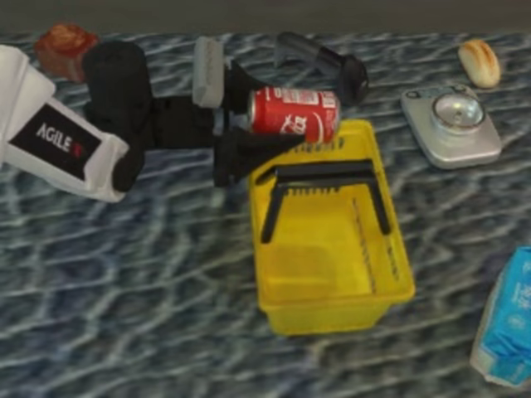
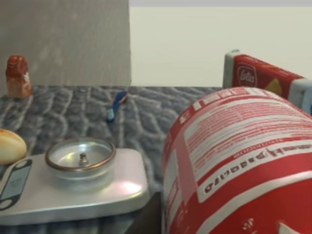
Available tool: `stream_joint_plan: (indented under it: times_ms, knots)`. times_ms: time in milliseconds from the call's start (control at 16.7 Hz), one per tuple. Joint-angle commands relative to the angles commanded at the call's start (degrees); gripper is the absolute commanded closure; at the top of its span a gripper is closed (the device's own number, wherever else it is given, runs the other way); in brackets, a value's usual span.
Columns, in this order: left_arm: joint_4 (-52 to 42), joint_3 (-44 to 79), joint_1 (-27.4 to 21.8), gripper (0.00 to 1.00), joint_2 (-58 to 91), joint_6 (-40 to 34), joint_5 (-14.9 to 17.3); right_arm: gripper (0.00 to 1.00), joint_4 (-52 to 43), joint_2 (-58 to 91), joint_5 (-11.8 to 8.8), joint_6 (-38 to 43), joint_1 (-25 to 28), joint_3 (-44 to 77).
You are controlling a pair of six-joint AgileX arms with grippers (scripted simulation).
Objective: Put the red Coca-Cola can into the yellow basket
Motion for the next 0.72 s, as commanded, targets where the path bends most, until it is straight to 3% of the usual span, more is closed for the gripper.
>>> stream_joint_plan:
  times_ms: [300,720]
  knots:
    - [0.00,0.00,0.00,0.02,0.00,0.00,0.00,0.00,0.00,0.00,0.00,0.00,0.00,0.00]
    - [0.00,0.00,0.00,0.00,0.00,0.00,0.00,0.00,0.00,0.00,0.00,0.00,0.00,0.00]
